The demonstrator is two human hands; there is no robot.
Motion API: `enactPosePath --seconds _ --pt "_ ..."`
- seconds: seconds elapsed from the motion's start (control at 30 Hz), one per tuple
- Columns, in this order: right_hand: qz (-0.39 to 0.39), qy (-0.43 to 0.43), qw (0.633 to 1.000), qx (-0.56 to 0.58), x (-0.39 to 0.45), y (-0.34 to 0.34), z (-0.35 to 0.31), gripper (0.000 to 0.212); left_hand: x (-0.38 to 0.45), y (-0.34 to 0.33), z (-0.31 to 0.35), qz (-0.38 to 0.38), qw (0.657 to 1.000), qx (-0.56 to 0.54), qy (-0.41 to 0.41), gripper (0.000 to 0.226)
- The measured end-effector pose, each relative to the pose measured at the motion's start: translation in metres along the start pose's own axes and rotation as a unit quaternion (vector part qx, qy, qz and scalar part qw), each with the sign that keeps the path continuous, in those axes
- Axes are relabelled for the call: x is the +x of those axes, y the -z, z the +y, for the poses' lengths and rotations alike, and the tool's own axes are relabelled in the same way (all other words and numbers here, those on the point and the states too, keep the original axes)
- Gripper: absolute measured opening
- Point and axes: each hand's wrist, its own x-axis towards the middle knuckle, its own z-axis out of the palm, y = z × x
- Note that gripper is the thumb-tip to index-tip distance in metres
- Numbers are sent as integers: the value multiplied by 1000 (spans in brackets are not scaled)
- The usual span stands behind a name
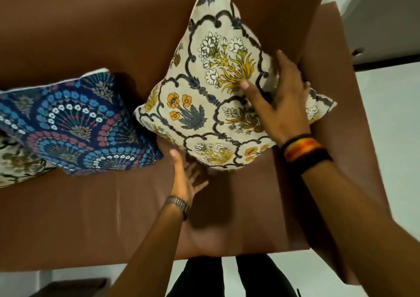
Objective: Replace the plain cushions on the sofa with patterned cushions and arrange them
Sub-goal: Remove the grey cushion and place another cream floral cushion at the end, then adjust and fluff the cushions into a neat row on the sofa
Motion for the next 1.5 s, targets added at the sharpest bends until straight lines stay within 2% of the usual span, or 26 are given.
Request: enactPosePath --seconds 0.07,0.13,0.17,0.23,0.3,0.4,0.47,0.6,0.7,0.8,0.87,0.9,1.0,1.07,1.17,1.27,1.4,1.5 --pt "59 18 998 15 -37 -8 -4 81 -7 39 -10 50 999 11 8 114" --pt "50 34 997 47 -81 -26 -17 69 -15 91 -13 128 992 22 1 103" --pt "18 40 996 73 -104 -39 -25 63 -20 119 -11 172 985 28 -6 103" --pt "-96 23 987 130 -145 -70 -44 54 -25 175 3 245 968 49 -23 100" --pt "-207 -10 967 151 -170 -106 -62 50 -25 221 29 288 953 66 -57 99" --pt "-247 -68 954 159 -164 -168 -85 53 -12 270 84 316 934 94 -134 104" --pt "-238 -116 945 195 -143 -213 -107 60 6 298 123 296 931 121 -175 113" --pt "-188 -193 929 253 -106 -288 -156 86 46 330 176 187 948 177 -185 135" --pt "-139 -241 931 238 -99 -333 -182 97 66 334 190 117 956 186 -195 127" --pt "-107 -270 934 210 -108 -345 -198 103 74 336 193 87 962 163 -200 100" --pt "-91 -234 950 185 -118 -336 -213 103 74 344 194 51 970 160 -176 79" --pt "-84 -196 962 172 -121 -330 -224 101 72 350 194 29 977 141 -157 79" --pt "-76 -63 989 107 -110 -316 -265 85 62 360 181 -13 992 94 -79 100" --pt "-90 -13 994 55 -89 -317 -286 81 58 356 171 -34 997 52 -48 98" --pt "-127 -14 991 30 -62 -317 -286 81 66 339 166 -57 998 -19 -17 97" --pt "-157 -14 986 59 -58 -312 -267 81 72 326 165 -60 997 -43 -31 93" --pt "-141 -15 985 94 -67 -299 -251 83 71 316 163 -55 996 -60 -37 110" --pt "-124 3 988 97 -68 -291 -244 84 63 301 173 -61 995 -59 -57 111"
